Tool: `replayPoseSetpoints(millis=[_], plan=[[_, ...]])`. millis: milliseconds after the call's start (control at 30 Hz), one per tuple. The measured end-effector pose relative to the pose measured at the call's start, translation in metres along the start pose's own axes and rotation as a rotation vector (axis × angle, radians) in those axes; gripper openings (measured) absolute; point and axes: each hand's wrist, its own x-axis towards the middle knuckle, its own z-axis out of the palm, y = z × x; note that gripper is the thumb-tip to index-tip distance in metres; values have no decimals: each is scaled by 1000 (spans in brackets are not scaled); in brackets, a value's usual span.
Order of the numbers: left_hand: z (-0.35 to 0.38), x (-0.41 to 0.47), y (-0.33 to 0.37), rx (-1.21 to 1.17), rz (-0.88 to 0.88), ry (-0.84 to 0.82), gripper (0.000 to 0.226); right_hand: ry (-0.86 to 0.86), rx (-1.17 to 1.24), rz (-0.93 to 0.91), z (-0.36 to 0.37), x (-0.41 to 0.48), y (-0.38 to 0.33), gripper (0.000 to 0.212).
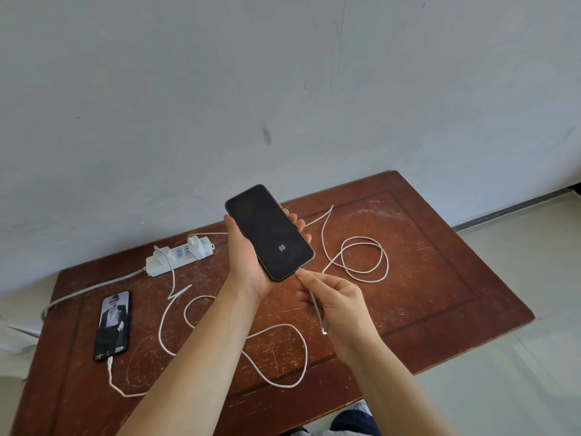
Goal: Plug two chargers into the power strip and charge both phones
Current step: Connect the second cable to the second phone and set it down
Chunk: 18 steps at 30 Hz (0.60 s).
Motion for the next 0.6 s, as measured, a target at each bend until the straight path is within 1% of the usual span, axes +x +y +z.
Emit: replayPoseSetpoints(millis=[133, 233, 333, 400, 500, 600], plan=[[1, -4, -2, 10, 9, 10, 85, -16, 4, 6, -1, 1, 1, 18], [3, -7, 1, 18, -3, 4, 84, -37, -1, -1, -2, 0, 2, 26], [7, -7, 6, 71, -9, 0, 84, -68, -91, -39, -4, 3, -1, 33], [11, -8, 8, 109, -25, 5, 85, -58, -134, -71, -9, 7, -6, 36], [15, -9, 10, 146, -61, 14, 84, -53, -97, -128, -17, 12, -13, 28], [16, -11, 10, 181, -104, 44, 82, -72, -104, -143, -22, 15, -15, 21]])
